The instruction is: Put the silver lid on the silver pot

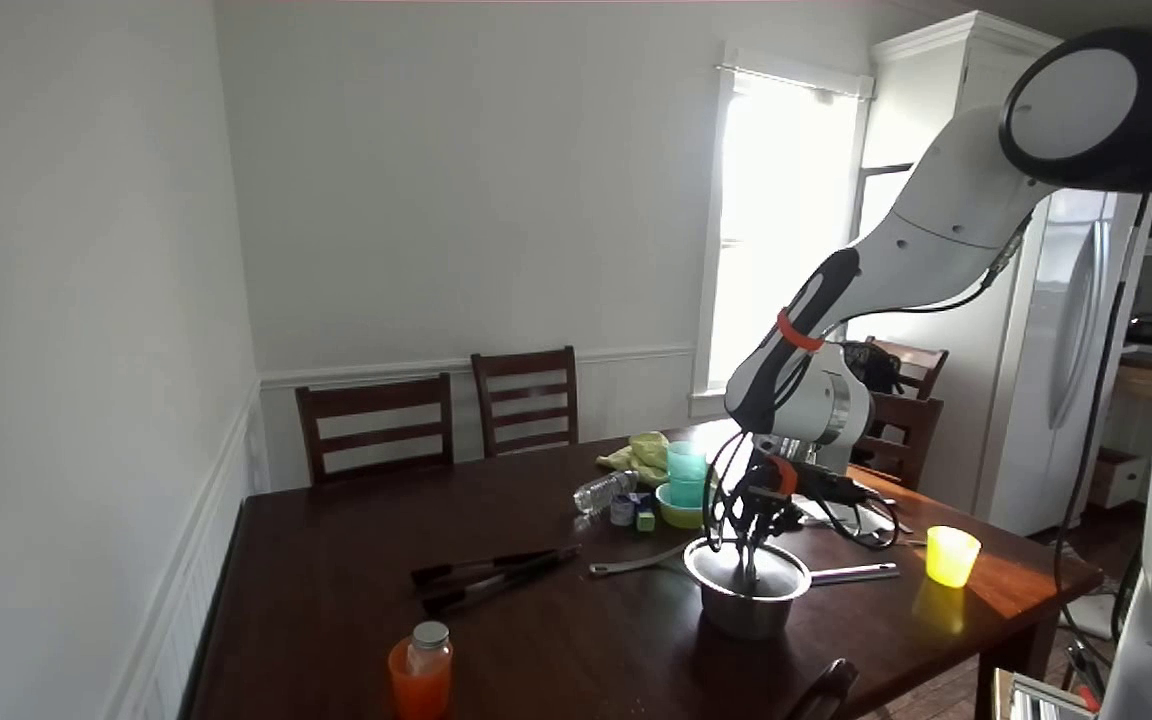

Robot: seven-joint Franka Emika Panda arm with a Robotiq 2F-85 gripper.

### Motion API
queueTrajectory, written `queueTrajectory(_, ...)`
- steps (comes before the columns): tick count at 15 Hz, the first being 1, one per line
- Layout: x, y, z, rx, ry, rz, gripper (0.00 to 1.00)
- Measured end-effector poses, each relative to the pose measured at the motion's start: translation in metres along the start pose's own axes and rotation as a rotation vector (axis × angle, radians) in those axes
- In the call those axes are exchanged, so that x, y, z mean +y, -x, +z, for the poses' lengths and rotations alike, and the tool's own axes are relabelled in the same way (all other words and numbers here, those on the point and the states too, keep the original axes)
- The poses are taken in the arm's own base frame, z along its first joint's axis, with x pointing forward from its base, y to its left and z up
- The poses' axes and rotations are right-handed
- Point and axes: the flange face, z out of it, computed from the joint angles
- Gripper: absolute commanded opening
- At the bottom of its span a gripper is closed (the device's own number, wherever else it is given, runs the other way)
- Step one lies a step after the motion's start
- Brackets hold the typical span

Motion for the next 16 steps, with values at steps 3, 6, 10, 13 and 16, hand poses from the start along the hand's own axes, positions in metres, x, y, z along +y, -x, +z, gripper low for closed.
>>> queueTrajectory(3, -0.002, -0.004, 0.007, -0.006, 0.008, -0.003, 0.68)
queueTrajectory(6, -0.008, -0.008, 0.012, -0.006, 0.011, -0.01, 0.88)
queueTrajectory(10, -0.015, -0.012, 0.013, -0.002, 0.008, -0.02, 1.0)
queueTrajectory(13, -0.02, -0.014, 0.011, 0.004, 0.002, -0.029, 1.0)
queueTrajectory(16, -0.023, -0.016, 0.009, 0.008, 0.0, -0.038, 1.0)
